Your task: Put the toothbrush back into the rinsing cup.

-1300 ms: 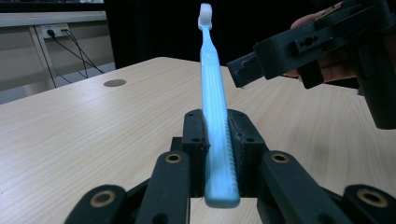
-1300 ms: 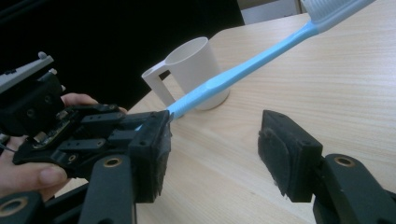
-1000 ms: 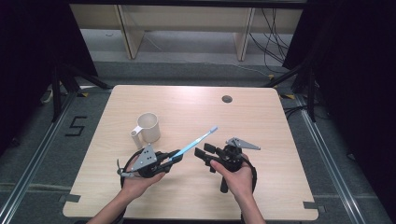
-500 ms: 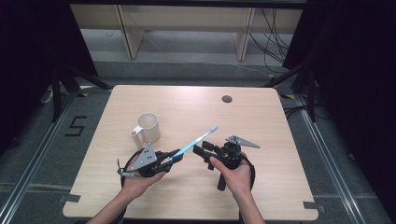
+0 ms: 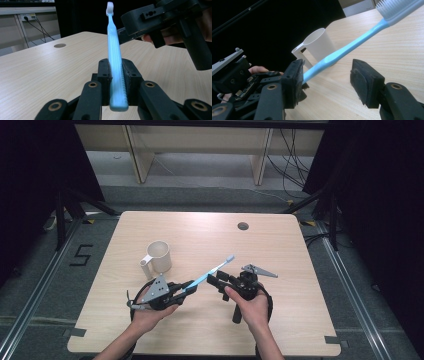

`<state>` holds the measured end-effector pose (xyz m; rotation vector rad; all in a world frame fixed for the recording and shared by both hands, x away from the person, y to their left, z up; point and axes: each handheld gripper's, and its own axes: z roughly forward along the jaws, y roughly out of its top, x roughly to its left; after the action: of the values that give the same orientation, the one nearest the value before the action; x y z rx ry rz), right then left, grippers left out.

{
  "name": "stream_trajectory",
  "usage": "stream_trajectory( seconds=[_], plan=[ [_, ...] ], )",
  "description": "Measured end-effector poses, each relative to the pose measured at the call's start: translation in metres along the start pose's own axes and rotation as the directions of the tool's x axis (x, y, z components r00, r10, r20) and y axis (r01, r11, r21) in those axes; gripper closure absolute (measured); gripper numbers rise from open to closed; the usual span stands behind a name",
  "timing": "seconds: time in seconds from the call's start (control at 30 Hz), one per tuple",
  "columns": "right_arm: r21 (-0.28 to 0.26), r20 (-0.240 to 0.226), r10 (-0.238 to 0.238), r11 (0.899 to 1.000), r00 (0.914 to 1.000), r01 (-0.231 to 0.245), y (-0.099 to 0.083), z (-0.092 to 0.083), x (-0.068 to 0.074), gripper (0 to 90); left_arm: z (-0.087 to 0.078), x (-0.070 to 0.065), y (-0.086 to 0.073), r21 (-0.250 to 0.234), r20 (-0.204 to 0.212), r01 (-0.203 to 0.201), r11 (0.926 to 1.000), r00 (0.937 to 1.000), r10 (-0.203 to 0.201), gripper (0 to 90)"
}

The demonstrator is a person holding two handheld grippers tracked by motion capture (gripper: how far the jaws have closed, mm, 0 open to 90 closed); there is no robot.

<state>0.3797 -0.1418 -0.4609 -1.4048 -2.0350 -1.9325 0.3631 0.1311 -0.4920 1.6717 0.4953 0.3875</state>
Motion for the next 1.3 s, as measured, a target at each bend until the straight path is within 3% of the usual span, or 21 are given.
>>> stream_trajectory(
  seconds=[0.37,0.57,0.6,0.7,0.87,0.9,1.1,1.3],
  plan=[
    [-0.007,0.017,-0.004,1.0,0.9999,0.004,0.0033,0.004,-0.0025,47.2,0.0008,-0.001,-0.0001,0.003,0.004,-0.005,1.0,1.0,0.005,77.7],
    [-0.02,0.023,0.017,1.0,0.9996,-0.016,0.0045,0.0045,-0.0034,48.9,0.002,-0.0022,-0.0009,0.007,0.007,-0.004,1.0,1.0,0.004,77.7],
    [-0.021,-0.001,0.069,0.997,0.9976,-0.069,0.004,0.0049,-0.0018,49.2,0.0022,-0.0029,-0.0013,0.005,0.006,0.0,1.0,1.0,0.0,77.7],
    [-0.03,0.002,0.04,0.999,0.9992,-0.04,0.0042,0.0063,-0.0038,50.7,0.0021,-0.0031,-0.0016,0.004,0.006,0.002,1.0,1.0,-0.002,77.7],
    [-0.036,0.002,0.07,0.997,0.9975,-0.07,0.0042,0.0054,-0.0022,54.4,0.002,-0.0029,-0.0011,0.002,0.006,0.002,1.0,1.0,-0.002,77.6],
    [-0.042,0.011,0.038,0.998,0.9992,-0.037,0.0046,0.0054,-0.0046,55.2,0.0018,-0.0029,-0.0006,0.001,0.006,0.001,1.0,1.0,-0.001,77.6],
    [-0.06,0.012,0.041,0.997,0.9991,-0.04,0.0053,0.0039,-0.0061,58.8,0.0023,-0.0052,-0.0007,-0.006,0.013,0.003,1.0,0.9999,-0.003,77.7],
    [-0.056,0.014,0.084,0.995,0.9964,-0.083,0.0062,0.003,-0.005,64.7,0.0035,-0.0061,0.0004,-0.005,0.017,0.002,1.0,0.9999,-0.002,77.6]
  ],
)
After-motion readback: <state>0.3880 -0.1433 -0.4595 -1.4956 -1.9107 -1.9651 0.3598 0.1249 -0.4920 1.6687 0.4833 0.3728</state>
